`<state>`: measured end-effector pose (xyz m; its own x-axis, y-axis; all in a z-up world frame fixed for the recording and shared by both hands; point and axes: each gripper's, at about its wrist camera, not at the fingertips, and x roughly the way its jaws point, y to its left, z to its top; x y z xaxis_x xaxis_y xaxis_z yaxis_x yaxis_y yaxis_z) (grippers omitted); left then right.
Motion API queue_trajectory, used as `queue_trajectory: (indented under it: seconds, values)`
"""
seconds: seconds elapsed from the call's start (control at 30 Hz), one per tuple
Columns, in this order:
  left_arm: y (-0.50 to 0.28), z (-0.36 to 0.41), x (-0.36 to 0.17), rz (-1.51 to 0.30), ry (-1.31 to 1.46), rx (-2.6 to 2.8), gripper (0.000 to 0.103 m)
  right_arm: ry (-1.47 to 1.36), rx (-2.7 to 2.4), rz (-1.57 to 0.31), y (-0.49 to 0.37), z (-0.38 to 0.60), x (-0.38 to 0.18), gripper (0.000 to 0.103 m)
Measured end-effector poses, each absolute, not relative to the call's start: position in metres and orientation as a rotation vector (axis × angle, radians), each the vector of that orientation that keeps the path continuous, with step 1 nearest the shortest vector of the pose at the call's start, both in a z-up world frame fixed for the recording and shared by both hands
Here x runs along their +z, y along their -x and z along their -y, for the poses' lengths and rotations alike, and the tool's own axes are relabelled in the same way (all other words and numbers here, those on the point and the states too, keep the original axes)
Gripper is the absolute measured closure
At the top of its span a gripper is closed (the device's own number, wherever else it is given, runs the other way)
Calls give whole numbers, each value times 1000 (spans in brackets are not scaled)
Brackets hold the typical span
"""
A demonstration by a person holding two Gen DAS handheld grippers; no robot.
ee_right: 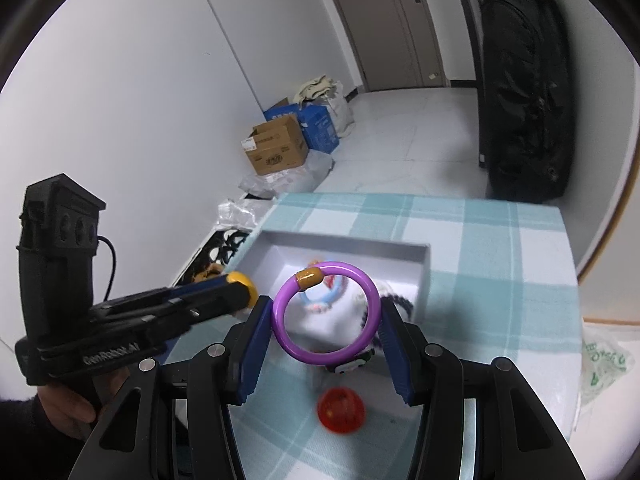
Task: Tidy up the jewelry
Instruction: 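Carry the purple ring and toy figure into the box and open both tools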
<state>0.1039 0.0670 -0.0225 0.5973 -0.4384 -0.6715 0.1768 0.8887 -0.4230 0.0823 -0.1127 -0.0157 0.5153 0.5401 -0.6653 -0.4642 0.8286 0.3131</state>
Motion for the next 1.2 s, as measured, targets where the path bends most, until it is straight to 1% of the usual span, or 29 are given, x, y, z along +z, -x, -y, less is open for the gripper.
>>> queue_trajectory:
  seconds: [0.3,0.67,1.03,1.2]
  values:
    - [-122,-69,-25,-876,352,-374,81,-137,589,-874,-110,107,-27,52]
    - [-144,-65,-42,-960,346,-369,81,-158,573,-903,-133,109,-38,52]
    - [-154,-62,-51,-1005,365,-378,81,-191,581,-933,-140,112,-45,52]
    - [-155,-60,-53,-1011,360,-381,81,-149,566,-943,-140,108,-47,52]
